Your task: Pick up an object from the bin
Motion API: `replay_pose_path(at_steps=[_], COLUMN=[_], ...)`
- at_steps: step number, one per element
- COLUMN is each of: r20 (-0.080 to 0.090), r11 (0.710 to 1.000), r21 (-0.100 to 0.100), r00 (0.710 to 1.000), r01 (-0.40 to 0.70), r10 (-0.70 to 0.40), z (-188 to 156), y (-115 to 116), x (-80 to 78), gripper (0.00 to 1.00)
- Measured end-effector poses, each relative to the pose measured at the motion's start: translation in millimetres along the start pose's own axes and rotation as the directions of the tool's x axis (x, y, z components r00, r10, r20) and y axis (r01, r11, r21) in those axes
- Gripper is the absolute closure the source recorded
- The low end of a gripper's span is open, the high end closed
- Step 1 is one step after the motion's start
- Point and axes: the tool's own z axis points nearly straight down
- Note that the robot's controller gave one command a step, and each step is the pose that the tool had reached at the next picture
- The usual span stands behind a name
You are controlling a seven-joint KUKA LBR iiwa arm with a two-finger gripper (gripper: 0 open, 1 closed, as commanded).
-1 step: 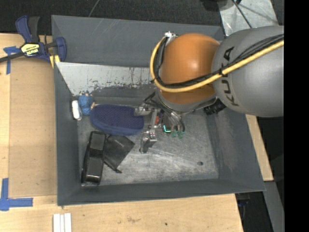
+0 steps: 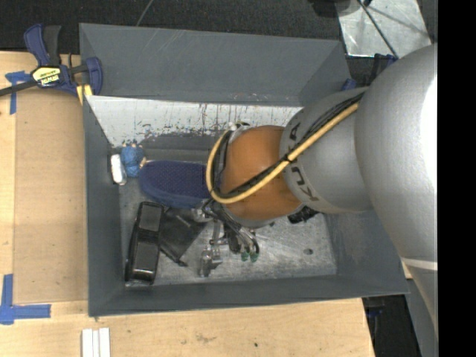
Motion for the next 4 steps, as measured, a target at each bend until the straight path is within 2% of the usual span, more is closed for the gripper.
replay_pose_path(at_steps=[1,2,3,4], r20=[0.003,0.000,-0.007,0.004], r11=[0.998,0.992,0.998,0.997], r21=[0.002,0.000,0.001,-0.001], r00=[0.998,0.992,0.998,0.997], r01=[0.066,0.129,-0.068,-0.071], r10=[-0.066,-0.129,0.068,0.071], z=[-19.8,-30.8,-4.7,-7.6], y=[-39.4,5.1,-15.4,-15.6], x=[-1.1,-32.6,-36.9,-40.3], gripper=[0.00,0.00,0.00,1.00])
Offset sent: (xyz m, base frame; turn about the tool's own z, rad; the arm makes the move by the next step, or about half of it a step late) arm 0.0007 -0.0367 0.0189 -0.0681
